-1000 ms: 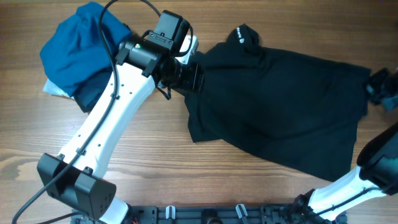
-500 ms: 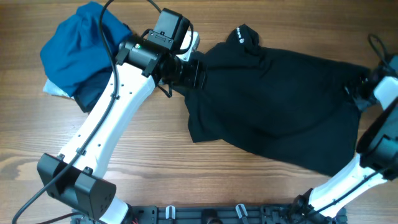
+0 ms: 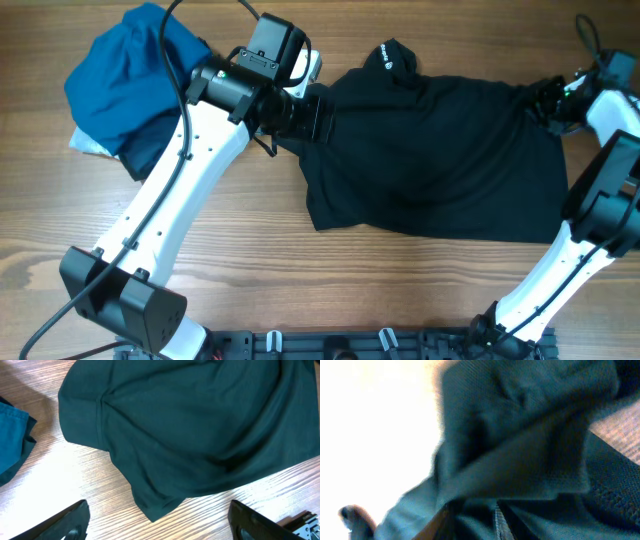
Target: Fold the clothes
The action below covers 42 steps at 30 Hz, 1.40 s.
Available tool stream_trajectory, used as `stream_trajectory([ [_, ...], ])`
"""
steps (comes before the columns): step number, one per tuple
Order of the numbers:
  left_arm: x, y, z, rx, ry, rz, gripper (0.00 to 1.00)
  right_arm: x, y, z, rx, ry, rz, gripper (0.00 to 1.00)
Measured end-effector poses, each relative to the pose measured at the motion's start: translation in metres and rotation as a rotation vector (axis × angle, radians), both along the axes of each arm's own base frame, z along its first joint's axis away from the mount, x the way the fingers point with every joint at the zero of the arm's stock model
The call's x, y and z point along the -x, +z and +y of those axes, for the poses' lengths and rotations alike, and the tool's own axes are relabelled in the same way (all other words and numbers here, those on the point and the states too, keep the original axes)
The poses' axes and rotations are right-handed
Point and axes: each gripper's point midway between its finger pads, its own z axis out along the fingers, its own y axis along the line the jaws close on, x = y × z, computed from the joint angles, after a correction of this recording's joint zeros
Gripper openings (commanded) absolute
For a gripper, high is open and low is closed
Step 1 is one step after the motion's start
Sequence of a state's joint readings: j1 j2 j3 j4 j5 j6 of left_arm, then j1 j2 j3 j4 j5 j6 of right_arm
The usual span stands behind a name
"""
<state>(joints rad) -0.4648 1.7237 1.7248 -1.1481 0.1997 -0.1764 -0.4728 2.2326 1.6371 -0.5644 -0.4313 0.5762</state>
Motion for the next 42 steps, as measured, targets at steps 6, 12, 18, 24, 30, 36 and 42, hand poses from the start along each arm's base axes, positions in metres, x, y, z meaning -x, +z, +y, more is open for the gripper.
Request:
stream_trajectory([
  [6,0.008,-0.004,0.004,-0.018,0.0,0.036,0.92,0.043,0.088,-0.039,0.023,-0.016,-0.065,0.62],
  [12,0.048,-0.019,0.021,-0.084,0.021,0.219,0.91,0.115,0.165,-0.059,0.087,-0.081,-0.047,0.66],
  [18,0.085,-0.073,-0.003,-0.049,-0.046,0.345,0.91,0.14,0.149,-0.035,0.042,0.003,0.066,0.67],
  [24,0.135,-0.152,-0.02,-0.055,-0.093,0.462,0.88,0.141,0.138,-0.024,0.037,0.053,0.084,0.67],
  [30,0.128,-0.179,-0.031,-0.001,-0.059,0.467,0.64,0.143,0.134,-0.022,0.029,0.056,0.094,0.67],
  [36,0.123,-0.2,-0.037,0.001,-0.046,0.486,0.04,0.147,0.128,-0.019,0.015,0.057,0.11,0.67],
  [42,0.13,-0.207,-0.024,-0.037,-0.013,0.55,0.04,0.162,0.086,-0.013,-0.005,0.053,0.179,0.72],
])
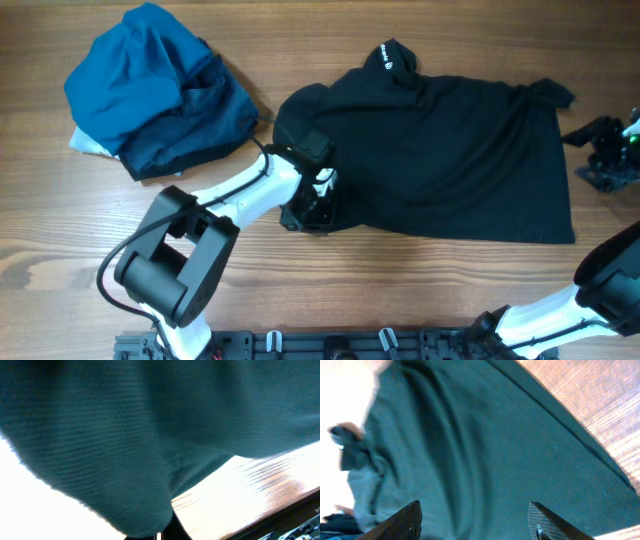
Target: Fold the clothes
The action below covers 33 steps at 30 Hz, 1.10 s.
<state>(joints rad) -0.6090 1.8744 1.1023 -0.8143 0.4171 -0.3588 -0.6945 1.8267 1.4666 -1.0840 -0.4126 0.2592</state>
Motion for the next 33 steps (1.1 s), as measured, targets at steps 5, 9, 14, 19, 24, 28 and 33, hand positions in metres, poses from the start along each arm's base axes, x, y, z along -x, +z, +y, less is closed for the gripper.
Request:
stream_trajectory([
  [5,-0.011,0.023,0.042,-0.044,0.14,0.074,0.04,0.034,-0.055,0.009,-0.018,-0.034,0.117,0.71],
  [9,-0.047,0.065,0.066,0.028,0.254,-0.056,0.04,0.071,-0.085,0.009,-0.008,-0.096,0.251,0.71],
  [14,-0.061,0.094,0.083,0.072,0.296,-0.155,0.04,0.098,-0.103,0.015,-0.004,-0.138,0.356,0.66],
  [19,-0.063,0.094,0.083,0.075,0.291,-0.163,0.04,0.125,-0.115,0.041,-0.068,-0.135,0.421,0.48],
  [24,-0.069,0.095,0.081,0.088,0.288,-0.192,0.04,0.131,-0.118,0.057,-0.111,-0.14,0.38,0.04],
  [28,-0.07,0.095,0.081,0.089,0.288,-0.194,0.04,0.127,-0.116,0.063,-0.156,-0.126,0.358,0.04],
  [33,-0.069,0.095,0.081,0.087,0.288,-0.189,0.04,0.106,-0.093,0.042,-0.143,-0.127,0.334,0.04],
])
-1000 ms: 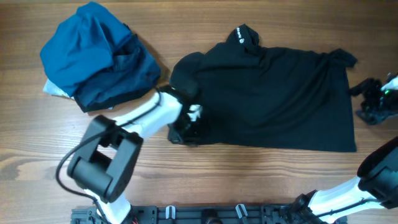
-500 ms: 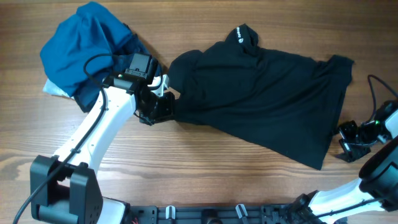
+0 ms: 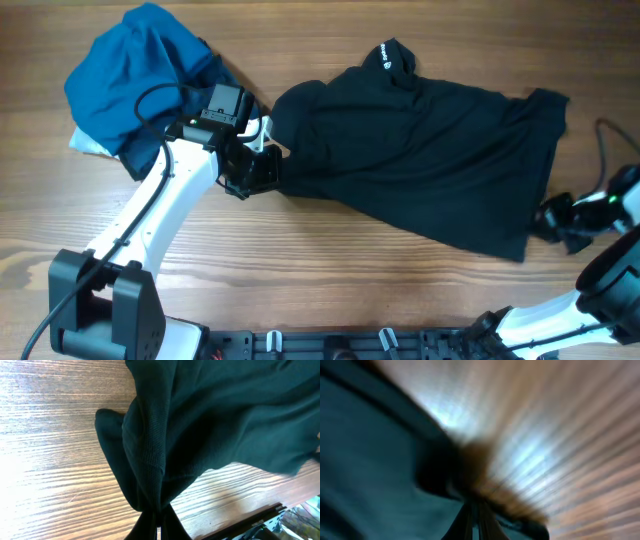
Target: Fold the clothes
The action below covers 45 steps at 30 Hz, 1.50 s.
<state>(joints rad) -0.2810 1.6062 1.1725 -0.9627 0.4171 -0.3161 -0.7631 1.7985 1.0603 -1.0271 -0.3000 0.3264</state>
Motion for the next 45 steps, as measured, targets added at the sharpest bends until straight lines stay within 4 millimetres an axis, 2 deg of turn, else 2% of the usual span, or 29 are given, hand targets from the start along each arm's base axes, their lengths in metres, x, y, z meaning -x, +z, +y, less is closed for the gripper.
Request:
stream_trajectory([
  [4,0.002,0.0,0.0,-0.002,-0.001,0.009,0.04,-0.043,0.057,-0.051,0.121,-0.009,-0.133,0.04],
  [5,0.003,0.0,0.0,-0.002,-0.001,0.011,0.04,-0.05,0.069,-0.061,0.15,-0.012,-0.162,0.07],
  [7,0.003,0.0,0.0,0.001,-0.001,0.012,0.04,-0.057,0.084,-0.068,0.18,-0.007,-0.192,0.5],
  [8,0.003,0.0,0.0,0.001,-0.001,0.012,0.04,-0.057,0.085,-0.069,0.184,-0.008,-0.192,0.57],
  [11,0.003,0.0,0.0,-0.001,-0.001,0.014,0.04,-0.052,0.081,-0.069,0.192,0.003,-0.167,0.61],
  [15,0.003,0.0,0.0,-0.002,-0.001,0.013,0.04,-0.043,0.068,-0.062,0.174,0.004,-0.134,0.59],
  [17,0.002,0.0,0.0,-0.001,-0.001,0.009,0.04,-0.036,0.054,-0.054,0.149,0.005,-0.111,0.56],
  [20,0.0,0.0,0.0,0.0,0.0,0.001,0.04,-0.021,0.029,-0.029,0.078,0.026,-0.071,0.51],
  [23,-0.001,0.0,0.0,0.002,0.0,-0.004,0.04,-0.006,0.002,0.008,0.004,0.079,-0.031,0.51],
  [26,-0.002,0.0,-0.001,0.002,0.0,-0.007,0.04,0.004,-0.017,0.047,-0.07,0.144,-0.015,0.51],
  [27,-0.002,0.0,-0.001,0.003,0.0,-0.009,0.04,0.005,-0.018,0.057,-0.097,0.158,-0.016,0.46],
  [28,-0.002,0.0,-0.001,0.003,0.0,-0.009,0.04,0.005,-0.018,0.063,-0.104,0.17,-0.02,0.35],
  [29,-0.002,0.0,-0.001,0.003,0.0,-0.009,0.04,0.004,-0.018,0.073,-0.115,0.2,-0.028,0.09],
  [30,-0.002,0.0,-0.001,0.003,0.0,-0.009,0.04,0.004,-0.019,0.077,-0.121,0.209,-0.027,0.04],
  [32,-0.002,0.0,-0.001,0.003,0.0,-0.009,0.04,0.004,-0.021,0.084,-0.132,0.229,-0.03,0.04],
  [35,-0.002,0.0,-0.001,0.003,0.0,-0.008,0.04,0.002,-0.016,0.092,-0.167,0.234,-0.04,0.04],
  [38,-0.001,0.0,0.0,0.002,0.0,-0.004,0.04,-0.005,0.0,0.09,-0.205,0.227,-0.067,0.04],
  [40,0.0,0.0,0.0,0.0,0.0,0.002,0.04,-0.017,0.019,0.077,-0.195,0.211,-0.117,0.04],
  [43,0.004,-0.001,0.001,-0.004,-0.001,0.018,0.04,-0.038,0.057,0.042,-0.106,0.168,-0.241,0.04],
  [45,0.008,-0.001,0.002,-0.007,-0.001,0.035,0.04,-0.044,0.08,0.022,-0.041,0.14,-0.311,0.04],
])
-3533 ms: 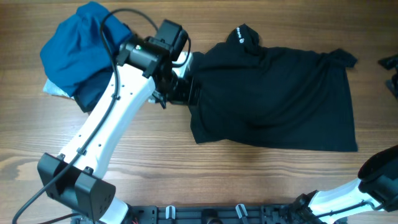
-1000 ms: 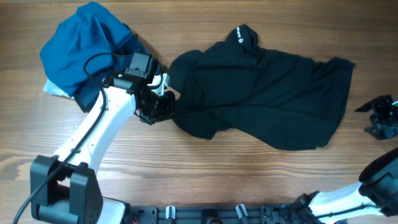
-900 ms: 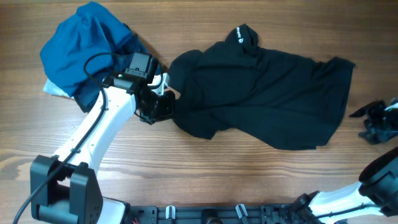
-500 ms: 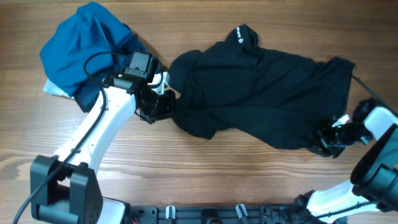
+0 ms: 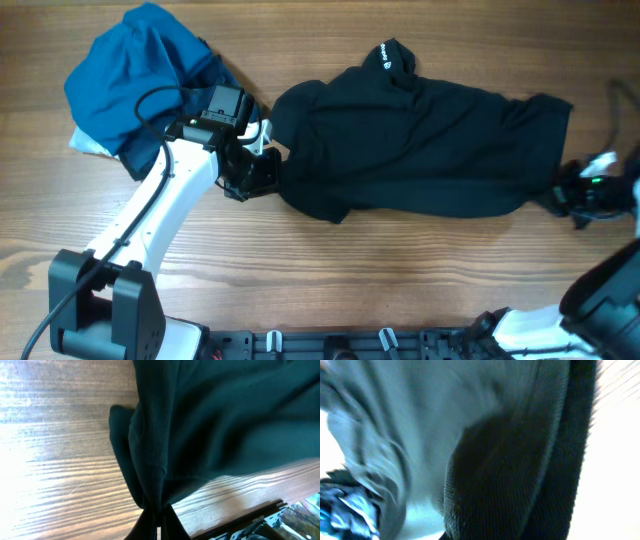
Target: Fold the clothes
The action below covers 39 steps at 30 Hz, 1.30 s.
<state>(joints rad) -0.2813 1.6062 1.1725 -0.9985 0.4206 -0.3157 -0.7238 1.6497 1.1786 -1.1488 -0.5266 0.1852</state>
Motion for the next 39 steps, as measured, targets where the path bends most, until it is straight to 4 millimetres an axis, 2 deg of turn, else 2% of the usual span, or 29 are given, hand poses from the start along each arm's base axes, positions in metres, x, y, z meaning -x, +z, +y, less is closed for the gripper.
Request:
stream_trajectory([
  [3,0.006,0.001,-0.007,0.014,-0.022,0.013,0.04,0.002,0.011,-0.012,0.027,-0.037,-0.029,0.04],
  [6,0.014,0.001,-0.021,0.017,-0.072,0.014,0.04,0.001,0.01,-0.02,0.052,-0.053,-0.035,0.04],
  [12,0.044,-0.002,-0.058,-0.021,-0.237,-0.001,0.07,0.001,0.009,-0.045,0.092,-0.147,-0.047,0.05],
  [16,0.048,-0.004,-0.062,-0.057,-0.27,-0.021,0.04,0.001,0.009,-0.046,0.094,-0.154,-0.045,0.04],
  [21,0.037,-0.004,-0.063,-0.067,-0.252,-0.066,0.04,0.001,0.009,-0.046,0.094,-0.155,-0.045,0.04],
  [24,0.051,-0.005,-0.059,-0.07,-0.252,0.0,0.04,0.002,0.009,-0.045,0.089,-0.154,-0.041,0.04],
  [25,0.055,-0.005,-0.058,-0.07,-0.253,0.017,0.09,0.002,0.009,-0.045,0.088,-0.154,-0.04,0.04],
  [27,0.054,-0.003,-0.059,-0.061,-0.253,0.011,0.4,0.001,0.009,-0.044,0.083,-0.154,-0.044,0.06],
  [28,0.052,-0.001,-0.061,-0.051,-0.256,-0.005,0.47,0.001,0.01,-0.044,0.08,-0.153,-0.047,0.07],
  [29,0.05,0.0,-0.064,-0.043,-0.26,-0.018,0.5,0.0,0.01,-0.043,0.076,-0.153,-0.051,0.09],
  [31,0.047,0.0,-0.066,-0.037,-0.27,-0.033,0.53,-0.001,0.011,-0.042,0.07,-0.152,-0.057,0.23],
  [34,0.052,-0.005,-0.068,-0.046,-0.292,-0.016,0.6,-0.002,0.012,-0.041,0.065,-0.149,-0.063,0.37],
  [37,0.061,-0.023,-0.07,-0.108,-0.338,0.02,0.69,-0.003,0.012,-0.04,0.059,-0.147,-0.069,0.45],
  [39,0.059,-0.037,-0.072,-0.164,-0.366,0.005,0.73,-0.003,0.013,-0.04,0.056,-0.15,-0.071,0.49],
])
